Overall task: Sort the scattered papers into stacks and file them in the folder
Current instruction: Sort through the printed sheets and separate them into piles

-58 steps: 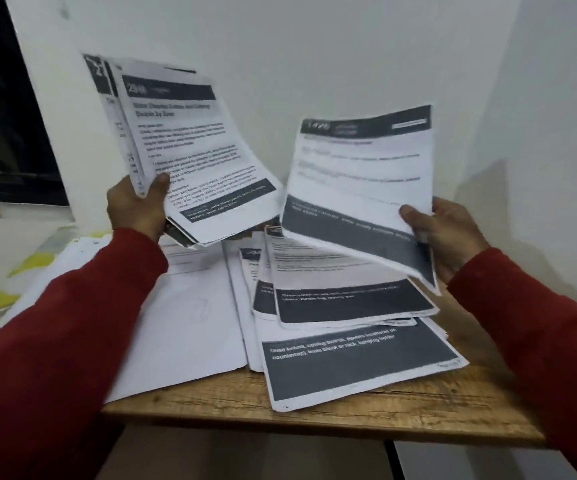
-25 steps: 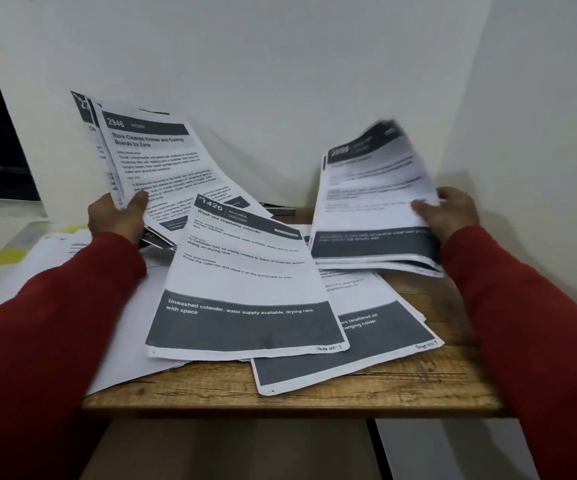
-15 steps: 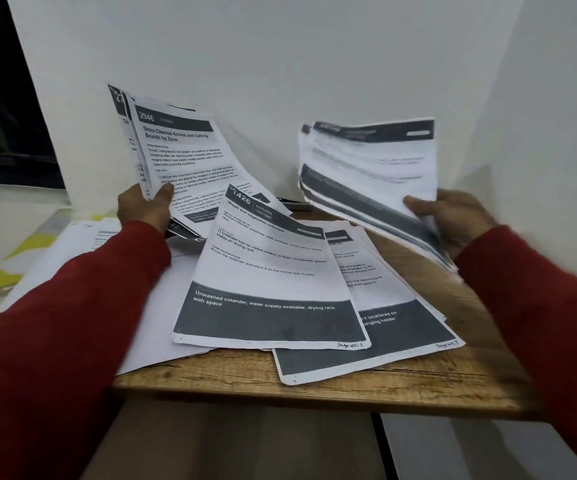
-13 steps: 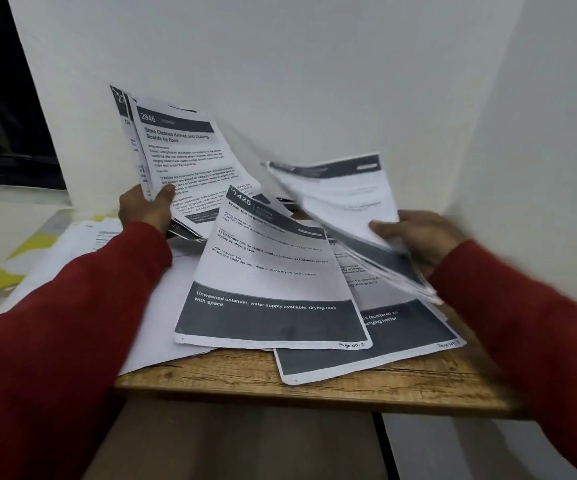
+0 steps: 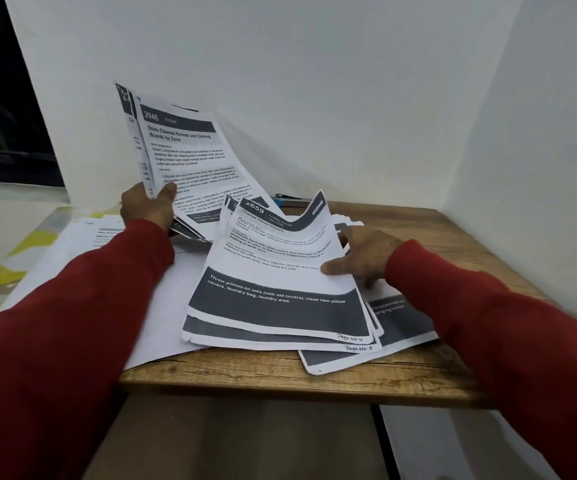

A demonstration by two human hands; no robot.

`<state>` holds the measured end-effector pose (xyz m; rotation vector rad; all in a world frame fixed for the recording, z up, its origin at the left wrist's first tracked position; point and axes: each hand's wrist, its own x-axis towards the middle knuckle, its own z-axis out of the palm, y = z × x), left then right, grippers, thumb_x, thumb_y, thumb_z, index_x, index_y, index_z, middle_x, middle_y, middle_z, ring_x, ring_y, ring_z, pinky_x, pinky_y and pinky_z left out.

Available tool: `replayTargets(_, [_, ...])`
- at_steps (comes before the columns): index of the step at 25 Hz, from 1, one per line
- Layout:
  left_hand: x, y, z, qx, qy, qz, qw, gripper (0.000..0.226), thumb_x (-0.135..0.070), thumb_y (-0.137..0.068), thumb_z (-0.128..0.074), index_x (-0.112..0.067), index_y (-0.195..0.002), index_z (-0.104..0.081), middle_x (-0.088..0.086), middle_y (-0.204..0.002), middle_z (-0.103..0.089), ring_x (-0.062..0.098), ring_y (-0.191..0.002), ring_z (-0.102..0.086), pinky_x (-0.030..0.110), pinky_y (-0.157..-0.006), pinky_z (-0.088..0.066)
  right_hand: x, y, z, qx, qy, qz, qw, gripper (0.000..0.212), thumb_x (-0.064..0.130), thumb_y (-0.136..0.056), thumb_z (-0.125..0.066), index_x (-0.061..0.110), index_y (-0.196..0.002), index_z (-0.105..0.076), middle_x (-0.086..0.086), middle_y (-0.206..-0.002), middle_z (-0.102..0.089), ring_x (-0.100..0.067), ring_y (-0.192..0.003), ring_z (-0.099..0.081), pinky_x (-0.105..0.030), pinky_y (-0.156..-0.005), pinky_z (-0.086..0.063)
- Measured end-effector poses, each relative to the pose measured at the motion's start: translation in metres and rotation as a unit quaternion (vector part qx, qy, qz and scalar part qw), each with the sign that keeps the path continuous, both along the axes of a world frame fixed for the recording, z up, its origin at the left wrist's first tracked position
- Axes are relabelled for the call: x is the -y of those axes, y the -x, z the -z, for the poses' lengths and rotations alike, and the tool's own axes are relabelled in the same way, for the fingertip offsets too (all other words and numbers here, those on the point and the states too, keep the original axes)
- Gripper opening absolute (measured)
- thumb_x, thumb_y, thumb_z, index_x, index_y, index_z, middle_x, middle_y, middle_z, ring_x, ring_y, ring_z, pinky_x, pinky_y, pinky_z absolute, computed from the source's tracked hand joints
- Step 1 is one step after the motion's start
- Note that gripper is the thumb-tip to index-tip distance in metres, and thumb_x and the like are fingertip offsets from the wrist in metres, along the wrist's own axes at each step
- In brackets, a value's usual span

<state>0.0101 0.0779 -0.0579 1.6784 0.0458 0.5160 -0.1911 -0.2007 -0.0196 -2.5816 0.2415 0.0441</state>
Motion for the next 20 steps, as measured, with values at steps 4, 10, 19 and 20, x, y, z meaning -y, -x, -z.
replayTargets(4, [0.002,0.003,-0.002,0.0,-0.002,-0.002,1.0,0.037,-0.03,-0.091,-0.069,-0.009,-0.12,-0.068,0.014,-0.12,-0.07,0.03,-0.11,-0.066,0.037,-0.099,-0.051,0.006,-0.009,0.006,0.04,-0.073,0.028,0.996,0.038,0.016,-0.079,-0.08,0.015,-0.109,-0.057,-0.004,-0.094,-0.065,-0.023,-0.084,-0.065,-0.036,-0.068,-0.058])
replayTargets(10, [0.0,0.002,-0.003,0.006,-0.001,-0.019,1.0,0.036,-0.029,-0.092,-0.067,-0.009,-0.122,-0.067,0.013,-0.121,-0.069,0.029,-0.111,-0.065,0.033,-0.097,-0.05,0.062,-0.006,-0.035,0.263,-0.243,0.146,0.922,0.033,-0.003,-0.075,-0.078,0.021,-0.084,-0.057,-0.022,-0.105,-0.068,-0.031,-0.088,-0.064,-0.049,-0.091,-0.053])
replayTargets(19, [-0.004,0.006,-0.01,0.015,0.171,0.03,0.985,0.032,-0.037,-0.08,-0.077,-0.019,-0.105,-0.069,-0.002,-0.103,-0.072,0.024,-0.096,-0.071,0.047,-0.088,-0.058,0.122,-0.01,0.009,0.275,-0.336,0.244,0.867,0.046,-0.014,-0.072,-0.075,0.007,-0.109,-0.057,-0.019,-0.117,-0.066,-0.034,-0.102,-0.065,-0.052,-0.098,-0.051])
replayTargets(20, [0.0,0.014,-0.015,0.012,0.197,0.056,0.979,0.027,-0.035,-0.081,-0.078,-0.02,-0.101,-0.067,-0.001,-0.102,-0.073,0.023,-0.093,-0.072,0.047,-0.082,-0.06,0.123,-0.013,0.015,0.257,-0.329,0.228,0.88,0.049,-0.016,-0.07,-0.076,0.005,-0.11,-0.057,-0.02,-0.117,-0.066,-0.034,-0.101,-0.066,-0.053,-0.098,-0.051])
